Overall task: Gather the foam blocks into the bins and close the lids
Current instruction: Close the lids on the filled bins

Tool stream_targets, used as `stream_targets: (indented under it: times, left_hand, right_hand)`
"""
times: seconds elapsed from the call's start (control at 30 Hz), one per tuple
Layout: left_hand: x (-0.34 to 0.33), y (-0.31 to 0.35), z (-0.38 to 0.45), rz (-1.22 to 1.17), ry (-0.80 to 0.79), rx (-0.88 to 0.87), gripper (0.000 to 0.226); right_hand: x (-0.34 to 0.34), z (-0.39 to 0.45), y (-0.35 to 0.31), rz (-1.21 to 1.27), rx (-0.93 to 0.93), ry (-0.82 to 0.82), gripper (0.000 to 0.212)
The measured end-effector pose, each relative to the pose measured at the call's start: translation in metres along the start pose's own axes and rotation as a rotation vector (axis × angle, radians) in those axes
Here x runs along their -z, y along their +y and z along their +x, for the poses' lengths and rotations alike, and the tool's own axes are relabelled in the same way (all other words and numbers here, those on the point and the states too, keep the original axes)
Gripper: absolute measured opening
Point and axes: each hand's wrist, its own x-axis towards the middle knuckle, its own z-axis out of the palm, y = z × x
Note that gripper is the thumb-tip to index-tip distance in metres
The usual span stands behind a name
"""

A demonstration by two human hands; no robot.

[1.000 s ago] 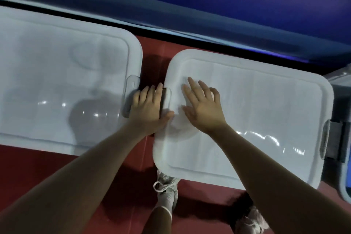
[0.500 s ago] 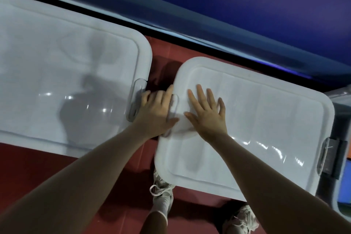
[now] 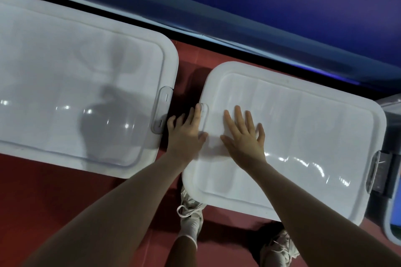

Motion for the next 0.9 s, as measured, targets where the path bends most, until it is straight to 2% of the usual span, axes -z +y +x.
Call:
stream_targets:
  times: [0.1,0.2,0.37,0.47,0.6,0.73,0.83,0.9]
  left_hand:
    - [0.007,0.004,-0.002,-0.050,-0.031,0.036,0.070]
    - [0.009,0.007,-0.004,0.049,-0.046,0.003,0.065]
    - [0.023,0.011,-0.007,0.112,-0.102,-0.006,0.068]
    - [0.034,0.022,-0.009,0.234,-0.047,-0.031,0.062]
    - [0.052,0.068,-0.022,0.213,-0.012,-0.063,0.054]
    - [0.058,0.122,-0.039,0.320,0.025,-0.201,0.044]
    - [0.066,0.173,-0.056,0.224,-0.033,-0.237,0.047]
    - [0.067,0.214,-0.074,0.216,0.020,-0.285,0.049]
  right_hand:
    - [0.000,-0.001,0.004,0.035,0.024,0.004,0.064]
    - [0.000,-0.001,0.004,0.057,0.037,0.032,0.062]
    - [0.014,-0.009,0.012,0.073,0.085,0.037,0.057]
    - [0.025,-0.024,0.027,0.111,0.107,0.103,0.055]
    - [0.039,-0.056,0.062,0.193,0.071,0.262,0.050]
    - [0.046,-0.097,0.106,0.219,0.003,0.393,0.042]
    - [0.052,-0.140,0.139,0.268,-0.016,0.486,0.038]
    - [0.058,-0.176,0.164,0.298,-0.047,0.521,0.037]
